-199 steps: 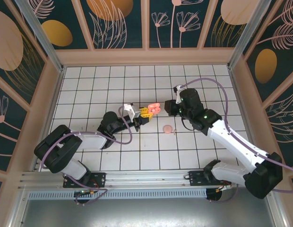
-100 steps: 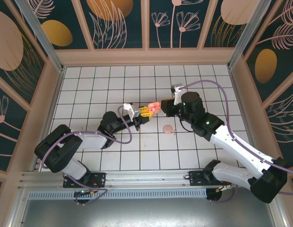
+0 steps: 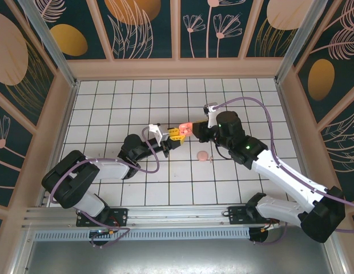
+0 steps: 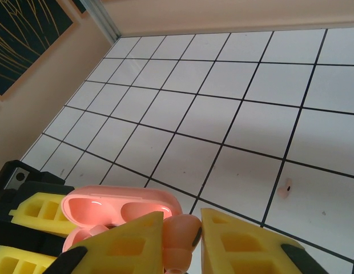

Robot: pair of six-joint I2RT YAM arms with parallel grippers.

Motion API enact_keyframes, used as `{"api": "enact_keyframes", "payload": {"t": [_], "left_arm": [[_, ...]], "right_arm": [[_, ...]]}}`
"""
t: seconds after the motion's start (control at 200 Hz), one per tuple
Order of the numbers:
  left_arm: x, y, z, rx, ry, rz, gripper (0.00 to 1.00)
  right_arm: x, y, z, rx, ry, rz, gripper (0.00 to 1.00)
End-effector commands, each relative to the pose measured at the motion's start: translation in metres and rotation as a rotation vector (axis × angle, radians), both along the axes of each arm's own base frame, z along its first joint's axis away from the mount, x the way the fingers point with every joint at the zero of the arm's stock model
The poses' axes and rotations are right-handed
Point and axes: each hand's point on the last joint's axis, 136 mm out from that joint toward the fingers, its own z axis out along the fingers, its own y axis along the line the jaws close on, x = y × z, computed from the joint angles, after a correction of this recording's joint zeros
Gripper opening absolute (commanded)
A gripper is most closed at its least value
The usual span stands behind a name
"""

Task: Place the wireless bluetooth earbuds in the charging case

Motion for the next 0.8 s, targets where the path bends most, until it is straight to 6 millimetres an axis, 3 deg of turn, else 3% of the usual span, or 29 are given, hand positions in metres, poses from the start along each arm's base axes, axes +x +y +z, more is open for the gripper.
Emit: {"api": "enact_keyframes", "payload": {"t": [0.0,0.35,0.796], "left_arm": [[-0.004,0.001,0.030,-0.076,-0.067,-0.015,0.13],[-0.003,0.003,0.040,-0.113,-0.079,-0.003,0.13],[-0.003,0.003,0.038,-0.107,-0.078,-0.002,0.13]], "right_arm": [[-0.001,0.004,-0.001,-0.003,-0.021,0.024,0.20],[-0.011,0.008,-0.010,-0.012,-0.015,0.070,0.20],[-0.016,0.016,0.011,0.043,-0.057,0.116,0.32]]}}
